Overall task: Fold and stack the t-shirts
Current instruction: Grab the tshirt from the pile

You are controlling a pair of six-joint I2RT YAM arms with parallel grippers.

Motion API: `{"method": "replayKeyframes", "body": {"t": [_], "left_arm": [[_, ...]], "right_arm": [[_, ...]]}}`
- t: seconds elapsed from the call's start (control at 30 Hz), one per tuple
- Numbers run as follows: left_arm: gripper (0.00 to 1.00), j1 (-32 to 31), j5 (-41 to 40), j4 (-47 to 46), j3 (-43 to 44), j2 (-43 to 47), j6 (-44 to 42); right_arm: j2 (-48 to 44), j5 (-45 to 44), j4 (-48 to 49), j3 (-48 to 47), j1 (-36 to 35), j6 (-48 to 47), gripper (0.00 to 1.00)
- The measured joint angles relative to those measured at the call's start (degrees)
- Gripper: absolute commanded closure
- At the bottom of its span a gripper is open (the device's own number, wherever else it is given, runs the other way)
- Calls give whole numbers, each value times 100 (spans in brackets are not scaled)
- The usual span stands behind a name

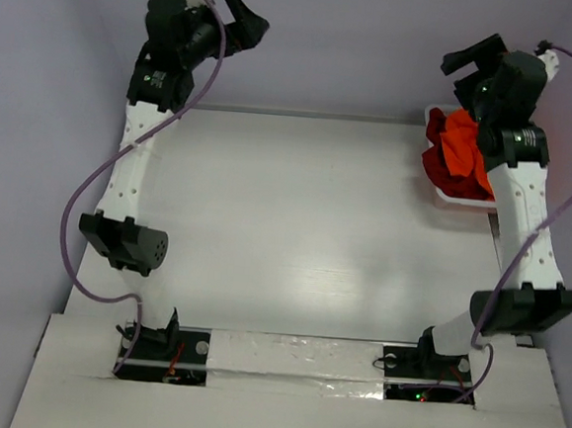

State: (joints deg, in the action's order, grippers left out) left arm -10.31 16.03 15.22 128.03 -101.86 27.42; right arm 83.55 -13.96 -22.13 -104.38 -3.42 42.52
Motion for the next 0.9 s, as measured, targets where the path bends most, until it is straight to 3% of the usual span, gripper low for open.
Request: {"method": "replayKeyframes", "body": {"t": [0.1, 0.27, 0.33, 0.43, 0.5, 0.57, 0.67, 0.9], "left_arm": [[1, -155, 411, 155, -240, -175, 249], [1, 328, 1602, -2044, -3263, 1014, 1362], [1, 695, 1982, -2553, -3738, 1259, 1832], [1, 909, 2033, -1692, -2277, 761, 1480], [1, 627, 1676, -868, -734, 203, 885], [1, 236, 1360, -284, -48, 50, 365], [1, -184, 1191, 240, -199, 232, -103], [1, -46, 435, 1147, -911, 269, -695]], "right_arm": [[595, 337, -874, -310, 2, 321, 0], [494, 260, -1725, 330, 39, 341, 0], [396, 107, -1733, 304, 46, 142, 0], [372, -229, -1755, -114, 46, -487, 0], [629, -695, -1945, -802, 44, -787, 0], [1071, -1034, -2201, -1674, 46, -1043, 0], [1801, -1497, -2483, -2566, 55, -1244, 0], [3521, -1725, -3534, -2933, 72, -1491, 0]]}}
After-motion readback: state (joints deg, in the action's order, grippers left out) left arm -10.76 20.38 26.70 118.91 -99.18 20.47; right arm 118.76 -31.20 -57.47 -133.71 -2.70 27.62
